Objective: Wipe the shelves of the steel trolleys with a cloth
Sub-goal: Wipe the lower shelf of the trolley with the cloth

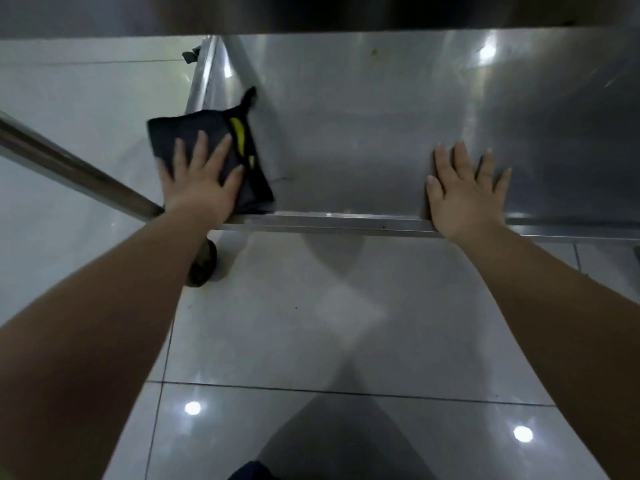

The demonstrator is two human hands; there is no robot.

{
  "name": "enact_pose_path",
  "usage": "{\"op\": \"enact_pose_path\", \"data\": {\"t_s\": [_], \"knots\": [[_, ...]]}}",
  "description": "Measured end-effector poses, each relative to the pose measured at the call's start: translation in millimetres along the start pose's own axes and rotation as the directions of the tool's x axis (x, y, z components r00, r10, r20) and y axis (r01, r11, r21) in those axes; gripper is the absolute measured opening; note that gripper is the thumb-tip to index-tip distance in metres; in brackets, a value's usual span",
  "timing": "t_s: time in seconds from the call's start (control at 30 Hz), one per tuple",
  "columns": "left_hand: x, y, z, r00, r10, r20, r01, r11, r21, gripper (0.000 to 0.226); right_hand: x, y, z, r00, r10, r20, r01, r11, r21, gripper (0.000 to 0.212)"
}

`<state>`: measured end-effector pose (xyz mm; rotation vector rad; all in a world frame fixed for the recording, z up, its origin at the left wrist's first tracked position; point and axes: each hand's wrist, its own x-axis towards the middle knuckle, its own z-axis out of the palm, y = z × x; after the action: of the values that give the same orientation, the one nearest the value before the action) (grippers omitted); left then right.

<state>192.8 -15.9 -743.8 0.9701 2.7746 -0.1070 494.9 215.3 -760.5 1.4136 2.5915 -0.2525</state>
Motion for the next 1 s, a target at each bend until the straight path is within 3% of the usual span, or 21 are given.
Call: {"op": "enact_pose_path", "data": {"t_s": [0.2,0.33,0.47,0.53,0.6,0.7,0.87,1.0], "knots": [[0,16,4,1.0,-0.015,0.027,0.014,0.999,0.034,0.06,0,-6,3,1.0,0.025,0.0,-0.025,0.999,-0.031,0.058],[-12,113,9,0.968,0.249,-0.025,-0.249,0.968,-0.01,0.063,0,-8,3,1.0,0.022,-0.009,-0.022,1.0,-0.008,0.057],[-49,218,18,0.867,0.496,0.035,-0.497,0.868,0.006,0.064,-3,1,0,0.995,-0.007,-0.101,0.026,0.98,0.196,0.053],[-56,231,20,0.843,0.536,0.051,-0.536,0.844,-0.004,0.064,-4,5,-1,0.991,0.018,-0.135,0.02,0.96,0.28,0.054],[-52,218,17,0.835,0.549,0.039,-0.548,0.836,-0.031,0.065,-4,6,-1,0.993,0.004,-0.12,0.026,0.969,0.246,0.054],[-32,173,12,0.85,0.527,0.026,-0.527,0.85,-0.017,0.064,-2,6,0,0.997,-0.023,-0.071,0.033,0.99,0.138,0.053],[-7,73,6,0.974,0.227,0.006,-0.227,0.973,-0.037,0.063,-1,2,1,0.998,-0.013,-0.062,0.017,0.998,0.063,0.054],[-24,70,12,0.985,0.173,0.023,-0.172,0.985,-0.032,0.063,-2,-3,3,0.999,0.002,-0.047,-0.001,1.0,0.015,0.054]]}}
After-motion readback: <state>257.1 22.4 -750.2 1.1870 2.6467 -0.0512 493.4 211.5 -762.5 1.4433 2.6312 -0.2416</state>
